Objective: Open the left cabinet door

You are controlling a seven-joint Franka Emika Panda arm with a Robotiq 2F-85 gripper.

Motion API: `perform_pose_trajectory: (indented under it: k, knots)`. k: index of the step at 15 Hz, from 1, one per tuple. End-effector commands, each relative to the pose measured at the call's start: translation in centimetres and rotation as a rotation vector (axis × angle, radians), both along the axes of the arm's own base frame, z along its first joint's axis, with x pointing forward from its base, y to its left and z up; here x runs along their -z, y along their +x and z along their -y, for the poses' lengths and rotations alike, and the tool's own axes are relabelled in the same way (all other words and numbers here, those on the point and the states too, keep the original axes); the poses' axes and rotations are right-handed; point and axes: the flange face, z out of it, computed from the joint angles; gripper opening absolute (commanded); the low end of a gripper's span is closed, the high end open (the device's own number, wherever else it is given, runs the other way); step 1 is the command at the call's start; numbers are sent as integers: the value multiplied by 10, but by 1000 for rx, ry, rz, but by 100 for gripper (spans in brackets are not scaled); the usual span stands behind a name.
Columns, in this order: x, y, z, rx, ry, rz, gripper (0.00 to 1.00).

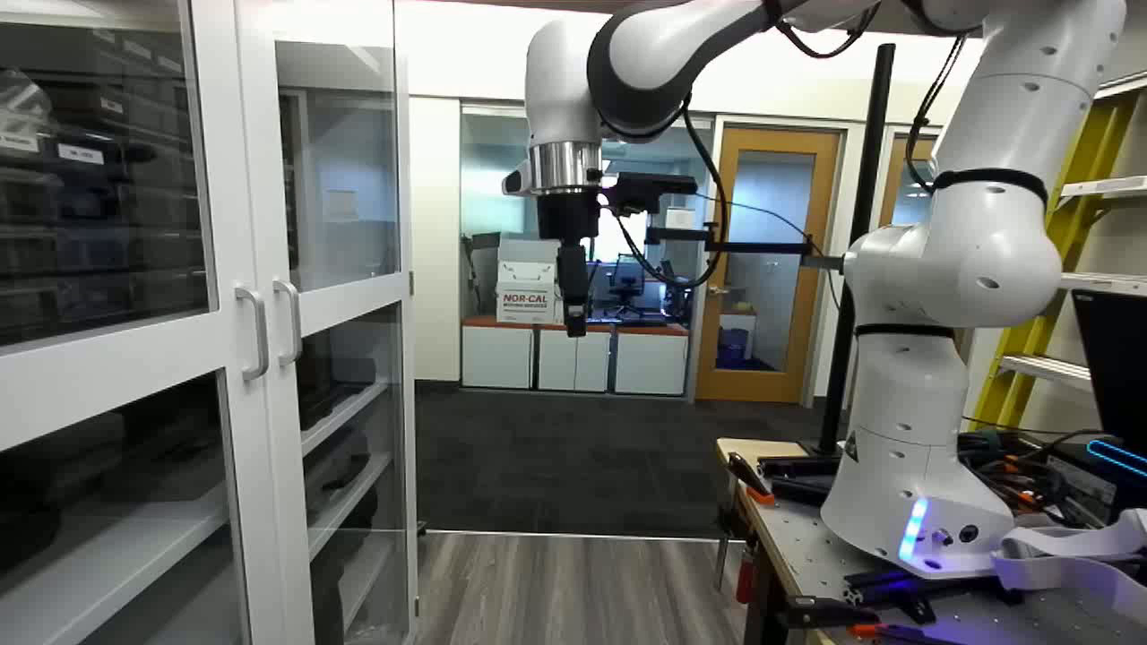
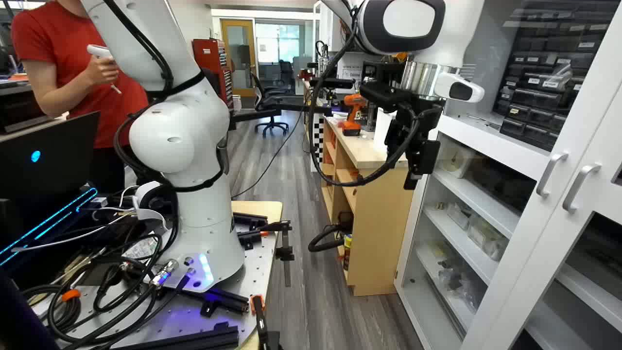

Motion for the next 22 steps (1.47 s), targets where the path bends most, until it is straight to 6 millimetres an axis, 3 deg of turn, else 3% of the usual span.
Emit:
perform_pose_trajectory:
  k: [1,15,22]
  knots:
    - [0,0,0,0,0,-1,100]
    - [-1,1,-1,0,0,5,100]
    - [-22,19,-21,3,-23,179,100]
